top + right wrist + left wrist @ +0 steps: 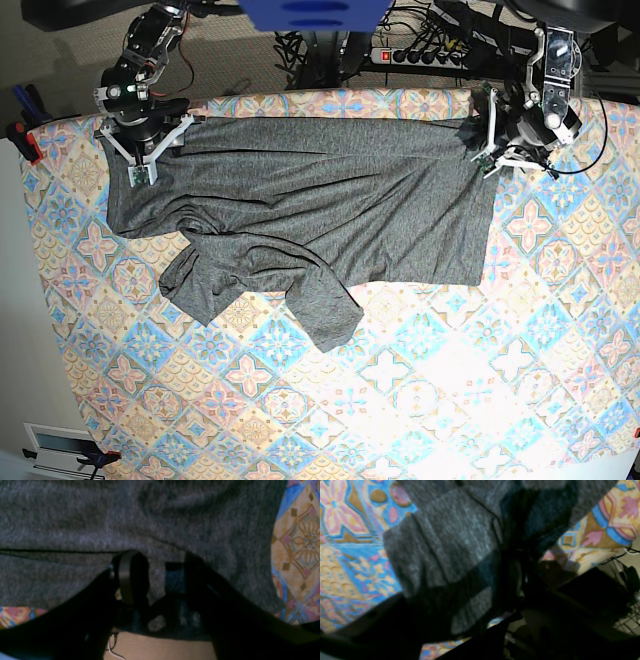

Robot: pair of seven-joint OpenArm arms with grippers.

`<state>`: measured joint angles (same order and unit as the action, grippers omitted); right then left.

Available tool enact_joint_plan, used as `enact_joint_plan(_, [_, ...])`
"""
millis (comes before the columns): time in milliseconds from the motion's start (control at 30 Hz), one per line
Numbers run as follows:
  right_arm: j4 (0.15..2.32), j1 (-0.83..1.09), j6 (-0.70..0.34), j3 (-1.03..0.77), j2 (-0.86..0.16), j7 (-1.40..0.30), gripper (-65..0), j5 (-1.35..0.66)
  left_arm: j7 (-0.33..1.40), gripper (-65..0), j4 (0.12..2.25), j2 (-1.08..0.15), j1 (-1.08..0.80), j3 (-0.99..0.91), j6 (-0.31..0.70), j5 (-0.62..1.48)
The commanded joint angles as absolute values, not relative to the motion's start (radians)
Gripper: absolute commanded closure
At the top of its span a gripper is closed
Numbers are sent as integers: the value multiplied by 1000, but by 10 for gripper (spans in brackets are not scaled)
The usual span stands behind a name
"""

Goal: Layout the t-shirt on the table in an organized manner, then fold the t-shirt properly
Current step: 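Release the shirt edges and move both grippers onto the shirt body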

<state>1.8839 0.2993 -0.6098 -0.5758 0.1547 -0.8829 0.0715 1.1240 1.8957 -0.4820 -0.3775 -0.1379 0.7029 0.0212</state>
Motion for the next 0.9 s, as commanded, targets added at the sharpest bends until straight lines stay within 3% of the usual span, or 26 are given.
enact_joint_plan(0, [1899, 294, -611, -576, 148, -866, -264, 61, 1125, -279, 1926, -496, -377, -148, 698, 13])
enact_joint_plan(700, [1897, 294, -611, -575, 145, -868, -263, 62, 949, -276, 2041, -444, -406, -259, 698, 38])
enact_joint_plan(867, [1896, 294, -611, -575, 145, -868, -263, 62, 947, -276, 2041, -346, -392, -332, 698, 36])
